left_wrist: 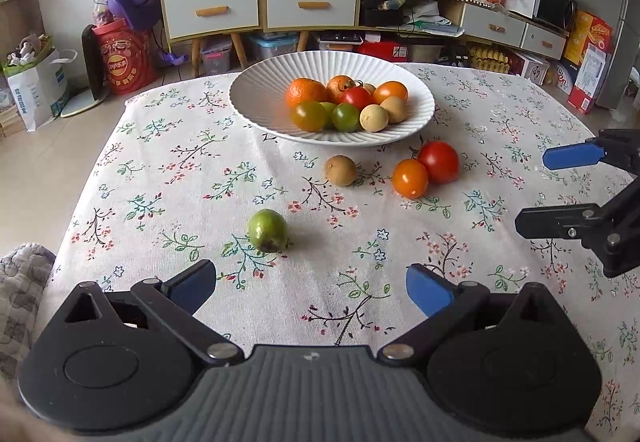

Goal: Organize fruits
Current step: 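Withdraw both tools from the plate back over the loose fruit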

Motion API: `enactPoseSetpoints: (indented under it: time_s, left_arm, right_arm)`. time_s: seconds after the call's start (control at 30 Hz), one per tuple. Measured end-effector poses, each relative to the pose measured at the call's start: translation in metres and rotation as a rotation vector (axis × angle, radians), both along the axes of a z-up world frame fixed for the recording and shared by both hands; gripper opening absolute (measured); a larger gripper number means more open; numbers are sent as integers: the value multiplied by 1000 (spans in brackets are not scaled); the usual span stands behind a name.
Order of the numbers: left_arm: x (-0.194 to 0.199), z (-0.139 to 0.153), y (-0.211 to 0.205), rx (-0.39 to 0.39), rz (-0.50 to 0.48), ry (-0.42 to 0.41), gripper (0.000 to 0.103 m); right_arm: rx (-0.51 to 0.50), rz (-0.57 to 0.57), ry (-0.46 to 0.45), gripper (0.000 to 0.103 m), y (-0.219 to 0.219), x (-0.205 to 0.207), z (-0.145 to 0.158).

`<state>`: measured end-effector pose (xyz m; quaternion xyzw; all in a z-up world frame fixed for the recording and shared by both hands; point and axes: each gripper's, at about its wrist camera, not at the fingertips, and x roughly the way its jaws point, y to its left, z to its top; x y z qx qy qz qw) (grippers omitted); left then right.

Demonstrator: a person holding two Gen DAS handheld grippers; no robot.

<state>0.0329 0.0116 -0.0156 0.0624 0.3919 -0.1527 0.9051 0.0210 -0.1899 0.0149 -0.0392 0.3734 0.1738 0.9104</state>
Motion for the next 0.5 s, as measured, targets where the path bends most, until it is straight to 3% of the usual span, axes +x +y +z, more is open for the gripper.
enactPoseSetpoints:
  time_s: [0.37,0.5]
  left_arm:
    - [6,-20,5,43,-8,15,100]
    - [11,-27,11,19,31,37,100]
  right_arm:
    - [-46,11,30,99,8,3,-20]
    - [-95,23,23,86,12,7,-27]
